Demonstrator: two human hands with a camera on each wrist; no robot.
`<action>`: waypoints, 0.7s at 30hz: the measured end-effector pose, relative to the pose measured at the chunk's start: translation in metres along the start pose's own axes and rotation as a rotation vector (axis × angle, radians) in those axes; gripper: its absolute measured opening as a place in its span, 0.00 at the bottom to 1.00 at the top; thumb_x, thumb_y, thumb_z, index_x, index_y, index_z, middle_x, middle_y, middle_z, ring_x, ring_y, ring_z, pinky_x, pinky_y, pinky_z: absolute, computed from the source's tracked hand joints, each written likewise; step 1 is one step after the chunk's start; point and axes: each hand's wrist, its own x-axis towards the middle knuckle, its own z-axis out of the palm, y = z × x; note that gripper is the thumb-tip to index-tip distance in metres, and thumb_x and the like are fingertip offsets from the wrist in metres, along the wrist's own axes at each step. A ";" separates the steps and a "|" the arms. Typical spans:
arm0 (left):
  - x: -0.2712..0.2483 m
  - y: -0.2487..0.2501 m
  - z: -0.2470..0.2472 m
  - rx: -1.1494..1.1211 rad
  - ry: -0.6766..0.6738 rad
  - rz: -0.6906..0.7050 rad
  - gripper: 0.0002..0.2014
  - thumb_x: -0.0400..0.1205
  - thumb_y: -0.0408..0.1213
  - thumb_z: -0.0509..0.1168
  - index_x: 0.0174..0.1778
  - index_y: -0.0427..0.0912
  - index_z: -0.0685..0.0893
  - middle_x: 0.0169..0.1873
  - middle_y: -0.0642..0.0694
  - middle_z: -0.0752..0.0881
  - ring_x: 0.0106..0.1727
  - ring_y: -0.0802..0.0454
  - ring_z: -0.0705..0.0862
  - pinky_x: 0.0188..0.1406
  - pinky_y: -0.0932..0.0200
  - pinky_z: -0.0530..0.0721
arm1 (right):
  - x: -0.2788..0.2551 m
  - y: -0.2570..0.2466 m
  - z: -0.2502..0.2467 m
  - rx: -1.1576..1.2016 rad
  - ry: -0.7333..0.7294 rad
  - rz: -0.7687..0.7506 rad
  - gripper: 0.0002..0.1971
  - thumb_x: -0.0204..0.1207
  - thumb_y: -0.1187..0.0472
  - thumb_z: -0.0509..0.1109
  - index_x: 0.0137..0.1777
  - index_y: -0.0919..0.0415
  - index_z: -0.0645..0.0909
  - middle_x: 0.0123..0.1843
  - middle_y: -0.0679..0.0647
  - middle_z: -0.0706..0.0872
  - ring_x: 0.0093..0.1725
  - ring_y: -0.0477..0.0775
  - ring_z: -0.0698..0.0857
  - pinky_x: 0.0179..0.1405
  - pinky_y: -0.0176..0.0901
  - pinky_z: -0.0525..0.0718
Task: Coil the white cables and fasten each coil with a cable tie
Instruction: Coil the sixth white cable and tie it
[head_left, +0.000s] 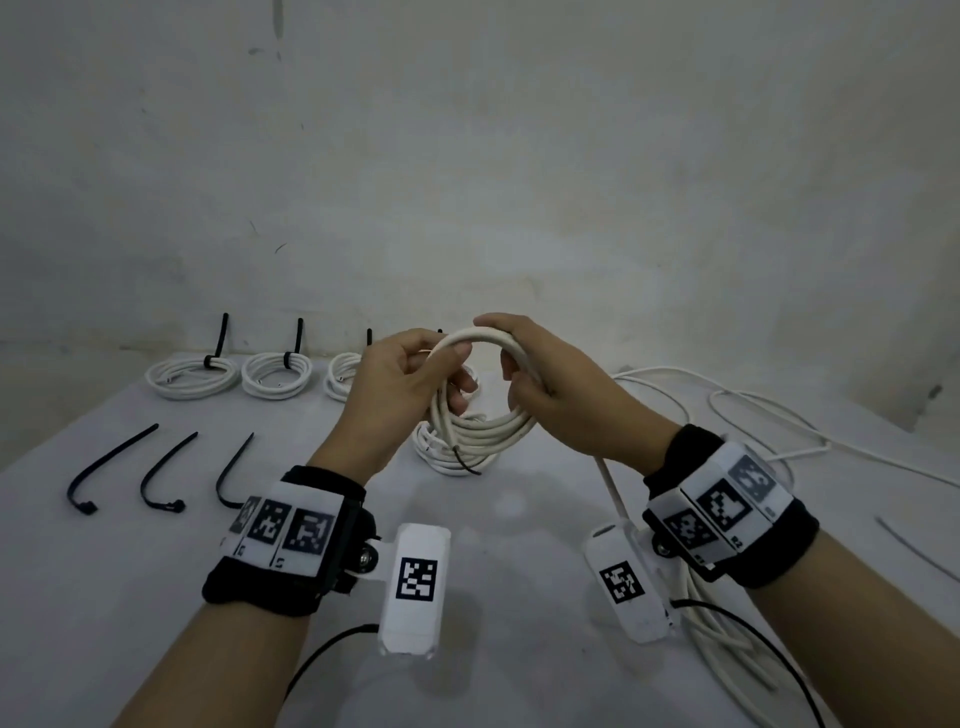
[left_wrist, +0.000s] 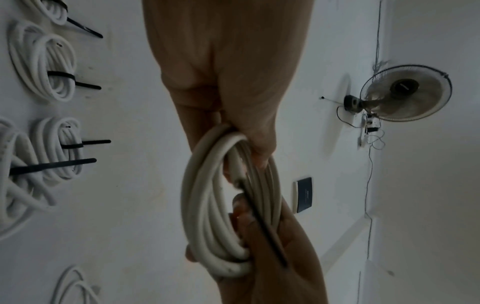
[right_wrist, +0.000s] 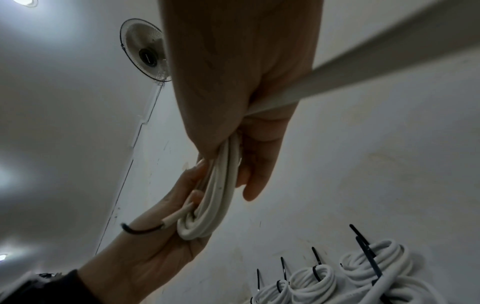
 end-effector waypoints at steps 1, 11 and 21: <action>0.000 -0.001 0.002 -0.041 -0.034 -0.053 0.08 0.82 0.38 0.63 0.48 0.37 0.83 0.25 0.48 0.86 0.23 0.55 0.83 0.21 0.63 0.80 | 0.000 0.002 0.000 -0.006 0.031 -0.011 0.24 0.77 0.73 0.55 0.73 0.64 0.68 0.45 0.36 0.72 0.41 0.27 0.75 0.43 0.19 0.70; -0.002 -0.001 0.018 -0.633 -0.138 -0.252 0.17 0.74 0.54 0.56 0.38 0.42 0.72 0.16 0.55 0.65 0.19 0.61 0.69 0.29 0.66 0.80 | 0.003 0.003 0.007 -0.017 0.162 -0.016 0.16 0.83 0.66 0.55 0.69 0.64 0.72 0.45 0.30 0.72 0.42 0.25 0.76 0.43 0.20 0.69; 0.008 -0.002 0.011 -0.731 0.151 -0.243 0.19 0.87 0.47 0.54 0.31 0.44 0.67 0.15 0.54 0.63 0.15 0.61 0.63 0.19 0.68 0.73 | -0.023 0.009 -0.017 0.245 0.008 0.318 0.06 0.85 0.61 0.58 0.59 0.55 0.73 0.28 0.51 0.76 0.18 0.48 0.73 0.19 0.40 0.74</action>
